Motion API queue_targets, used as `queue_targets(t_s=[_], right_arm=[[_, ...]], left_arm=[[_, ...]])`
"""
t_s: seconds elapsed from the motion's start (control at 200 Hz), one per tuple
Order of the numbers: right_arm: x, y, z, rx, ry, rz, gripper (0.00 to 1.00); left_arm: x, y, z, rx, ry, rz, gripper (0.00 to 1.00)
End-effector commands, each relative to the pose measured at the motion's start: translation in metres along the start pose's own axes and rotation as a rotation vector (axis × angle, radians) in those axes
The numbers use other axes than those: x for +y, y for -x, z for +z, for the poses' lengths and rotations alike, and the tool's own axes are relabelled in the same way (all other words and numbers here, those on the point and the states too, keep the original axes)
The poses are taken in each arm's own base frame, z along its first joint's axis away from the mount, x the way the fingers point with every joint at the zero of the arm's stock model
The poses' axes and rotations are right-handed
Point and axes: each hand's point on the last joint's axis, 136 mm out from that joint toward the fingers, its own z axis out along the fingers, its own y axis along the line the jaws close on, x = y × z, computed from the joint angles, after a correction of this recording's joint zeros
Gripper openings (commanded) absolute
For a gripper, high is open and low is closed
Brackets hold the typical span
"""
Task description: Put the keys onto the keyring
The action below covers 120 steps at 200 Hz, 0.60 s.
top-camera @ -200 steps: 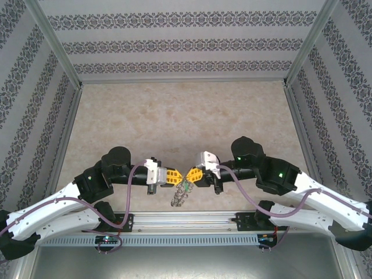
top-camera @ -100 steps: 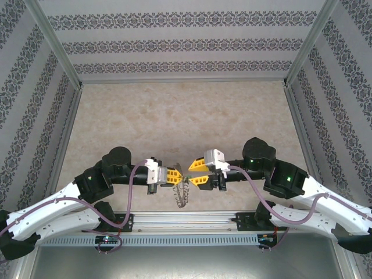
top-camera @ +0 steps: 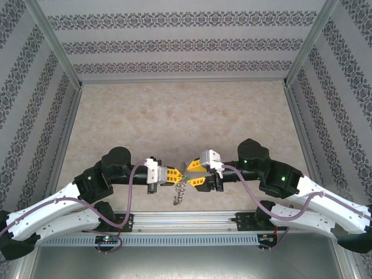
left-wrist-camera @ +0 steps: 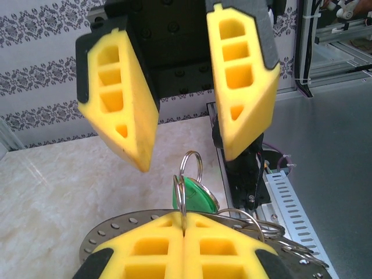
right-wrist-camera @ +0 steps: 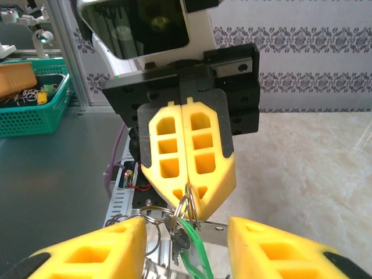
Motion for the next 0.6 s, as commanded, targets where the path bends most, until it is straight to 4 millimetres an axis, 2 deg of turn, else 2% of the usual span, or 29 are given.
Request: queue_targets(t_s=[0.0,0.105,0.41,0.595], right_arm=[[-0.005,0.003,0.001,-0.006,-0.021,-0.013,0.38],[-0.004,0.005,0.003,-0.01,-0.014,-0.015,0.34],[-0.01,0.002,0.002,0.001,-0.045,-0.008,0.0],[-0.015,-0.006,0.003,0.031,-0.065,0.029,0.0]], left_arm=[[-0.001,0.007,-0.001,-0.02,-0.003,0.017,0.0],[-0.001,0.005,0.0,-0.011,-0.004,0.015,0.0],[0.0,0.008,-0.004,-0.02,0.01,0.027,0.0],[0.002,0.014,-0.01,-0.047,0.038,0.049,0.0]])
